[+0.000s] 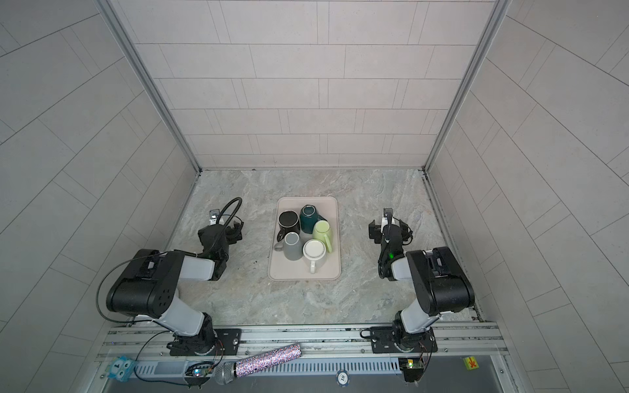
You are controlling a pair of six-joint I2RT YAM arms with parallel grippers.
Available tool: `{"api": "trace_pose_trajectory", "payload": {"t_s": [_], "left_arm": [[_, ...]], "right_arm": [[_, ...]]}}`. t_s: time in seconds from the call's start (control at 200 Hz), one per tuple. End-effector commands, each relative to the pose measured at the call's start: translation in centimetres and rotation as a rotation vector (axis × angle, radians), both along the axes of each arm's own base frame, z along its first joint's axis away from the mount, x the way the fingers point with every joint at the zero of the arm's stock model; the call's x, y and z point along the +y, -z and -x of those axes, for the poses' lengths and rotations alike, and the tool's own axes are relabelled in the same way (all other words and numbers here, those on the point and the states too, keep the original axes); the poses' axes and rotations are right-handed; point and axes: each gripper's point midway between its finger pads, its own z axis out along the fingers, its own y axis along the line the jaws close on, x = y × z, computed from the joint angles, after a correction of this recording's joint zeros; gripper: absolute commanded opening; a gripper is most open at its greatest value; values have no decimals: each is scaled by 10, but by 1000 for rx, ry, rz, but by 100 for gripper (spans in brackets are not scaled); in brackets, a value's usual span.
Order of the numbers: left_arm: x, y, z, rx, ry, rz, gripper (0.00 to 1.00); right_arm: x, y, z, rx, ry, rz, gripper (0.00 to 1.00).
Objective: Turn the mug right side up
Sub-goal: Pick up the mug from the tray.
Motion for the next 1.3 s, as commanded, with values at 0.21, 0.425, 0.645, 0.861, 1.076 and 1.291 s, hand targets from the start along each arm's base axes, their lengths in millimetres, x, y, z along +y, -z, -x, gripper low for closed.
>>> {"api": "trace_pose_trajectory", "payload": {"t_s": [0.21,0.425,0.645,0.861,1.076,1.291], "left_arm": [[-5,-10,-10,-33,40,-1,100],[7,-9,-9,-44,8,48,100],[6,-9,-10,-38,13,45,100],[5,-10,-9,-40,15,37,100],[25,-57,13,-77,-185,-43,100],[3,-111,26,-160,-248,60,100]], "right_arm": [[-1,-2,-4,-5,10,9,99],[-11,-3,-2,-11,67,0,99],[-11,-2,-3,-6,68,1,99],[-11,-4,-2,-11,74,14,99],[-21,-15,10,-45,175,54,99],[-18,-18,9,-54,174,71,99]]}}
